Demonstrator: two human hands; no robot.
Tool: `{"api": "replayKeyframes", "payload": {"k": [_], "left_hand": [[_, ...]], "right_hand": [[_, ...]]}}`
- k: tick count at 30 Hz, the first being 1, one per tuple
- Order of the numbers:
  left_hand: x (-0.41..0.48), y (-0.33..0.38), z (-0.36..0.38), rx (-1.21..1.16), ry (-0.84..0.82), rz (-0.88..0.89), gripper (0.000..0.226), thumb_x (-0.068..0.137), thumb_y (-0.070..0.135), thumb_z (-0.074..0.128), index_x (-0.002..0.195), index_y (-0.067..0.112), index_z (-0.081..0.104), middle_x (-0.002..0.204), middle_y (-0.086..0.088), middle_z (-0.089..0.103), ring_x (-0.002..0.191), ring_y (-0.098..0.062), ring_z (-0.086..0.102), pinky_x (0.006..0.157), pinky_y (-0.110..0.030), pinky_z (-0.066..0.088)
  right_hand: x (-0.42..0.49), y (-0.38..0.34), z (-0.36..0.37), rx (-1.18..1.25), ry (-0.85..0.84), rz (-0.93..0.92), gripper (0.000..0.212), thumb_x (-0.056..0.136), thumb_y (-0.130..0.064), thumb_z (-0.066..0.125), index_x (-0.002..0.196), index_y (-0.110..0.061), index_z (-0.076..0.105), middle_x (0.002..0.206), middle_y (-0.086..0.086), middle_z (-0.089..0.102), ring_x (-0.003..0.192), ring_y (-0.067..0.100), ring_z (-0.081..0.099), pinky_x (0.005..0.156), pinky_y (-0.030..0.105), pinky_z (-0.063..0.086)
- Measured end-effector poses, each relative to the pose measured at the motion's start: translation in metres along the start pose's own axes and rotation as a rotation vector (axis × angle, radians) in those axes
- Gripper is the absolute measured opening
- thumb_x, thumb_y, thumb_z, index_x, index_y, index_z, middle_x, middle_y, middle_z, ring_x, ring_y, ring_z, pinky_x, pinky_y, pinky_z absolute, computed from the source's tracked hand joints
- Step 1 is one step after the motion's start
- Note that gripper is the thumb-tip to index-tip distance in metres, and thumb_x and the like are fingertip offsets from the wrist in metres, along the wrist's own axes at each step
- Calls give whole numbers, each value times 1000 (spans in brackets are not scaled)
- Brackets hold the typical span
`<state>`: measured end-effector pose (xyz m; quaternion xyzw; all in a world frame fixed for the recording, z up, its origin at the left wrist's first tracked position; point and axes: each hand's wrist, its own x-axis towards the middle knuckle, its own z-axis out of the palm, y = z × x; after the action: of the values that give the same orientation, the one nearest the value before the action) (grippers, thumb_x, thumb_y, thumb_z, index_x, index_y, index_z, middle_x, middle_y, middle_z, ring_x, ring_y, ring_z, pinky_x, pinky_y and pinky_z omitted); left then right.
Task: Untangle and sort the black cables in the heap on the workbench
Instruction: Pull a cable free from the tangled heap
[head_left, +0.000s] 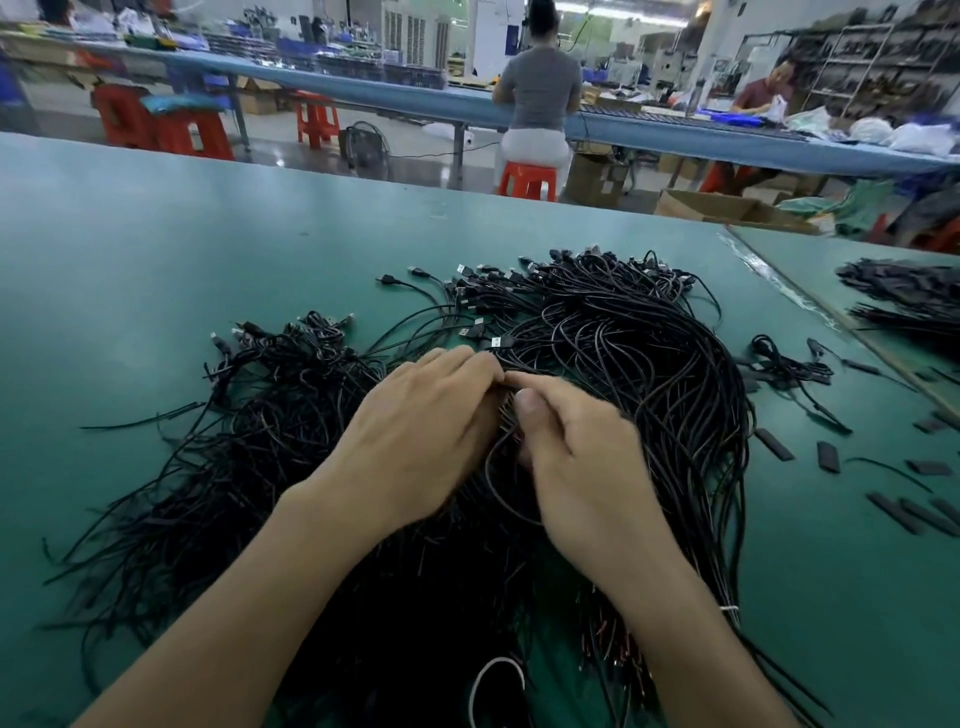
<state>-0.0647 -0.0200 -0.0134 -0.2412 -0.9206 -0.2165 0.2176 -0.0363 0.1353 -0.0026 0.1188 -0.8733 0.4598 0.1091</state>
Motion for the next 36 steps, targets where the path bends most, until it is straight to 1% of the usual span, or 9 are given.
{"api": "replayKeyframes", "payload": {"k": [4,7,12,15,18,20,27,32,36], "left_hand": [[3,-8,-10,-309,212,-219,11,91,33,68,82,28,64,55,9,53,48,-4,41,49,-19,34],[2,-10,-20,-161,373,-232,13,87,38,73,83,26,73,55,23,52,54,6,48,52,-21,42],[-1,-3,-18,22,31,-189,47,87,66,45,65,27,57,56,13,57,56,-7,58,58,-29,48],[0,-7,-8,-31,-103,-225,59,91,70,30,59,22,38,49,7,42,49,-8,42,52,-29,34],[0,-15,-6,-190,-93,-263,52,92,64,32,64,22,45,55,12,50,52,-9,46,57,-33,42],[0,-18,-8,-238,-127,-315,49,95,58,37,66,24,56,53,14,51,48,-7,46,55,-30,42],[-4,8,-26,-1064,-773,-271,60,98,62,38,61,22,62,50,5,27,43,-9,22,42,-18,24],[5,18,-30,-1689,-340,-406,47,97,52,47,67,22,67,50,11,22,41,-3,19,35,-11,19],[11,10,-20,-1760,130,-564,44,104,37,39,88,13,72,53,9,35,44,-2,27,33,-13,24]], "right_hand": [[7,16,-24,-214,180,88,26,103,-36,43,94,-32,67,54,-16,58,46,3,53,44,11,37],[9,29,-40,-441,240,204,32,105,-39,37,98,-28,66,71,-8,60,59,11,55,56,31,44],[7,32,-32,-792,-71,222,34,104,-38,38,129,-32,61,120,-1,56,111,23,50,95,41,39],[7,23,-27,-585,-182,71,36,103,-40,42,138,-41,51,140,-15,52,131,12,44,111,39,32],[6,22,-26,-302,-160,28,24,103,-42,43,101,-35,66,87,-10,70,78,8,65,78,39,56],[6,23,-27,-136,-79,36,22,101,-38,51,89,-31,68,66,-11,65,53,5,59,56,24,51],[9,19,-25,231,33,-30,26,86,-55,55,84,-33,69,54,-11,52,42,8,43,42,27,36],[4,10,-10,150,-201,-38,25,98,-41,56,76,-33,67,52,-9,50,44,4,36,42,27,29],[-4,-2,-3,-2,-410,-41,23,100,-32,53,82,-27,65,54,-4,51,43,7,38,42,28,32]]}}
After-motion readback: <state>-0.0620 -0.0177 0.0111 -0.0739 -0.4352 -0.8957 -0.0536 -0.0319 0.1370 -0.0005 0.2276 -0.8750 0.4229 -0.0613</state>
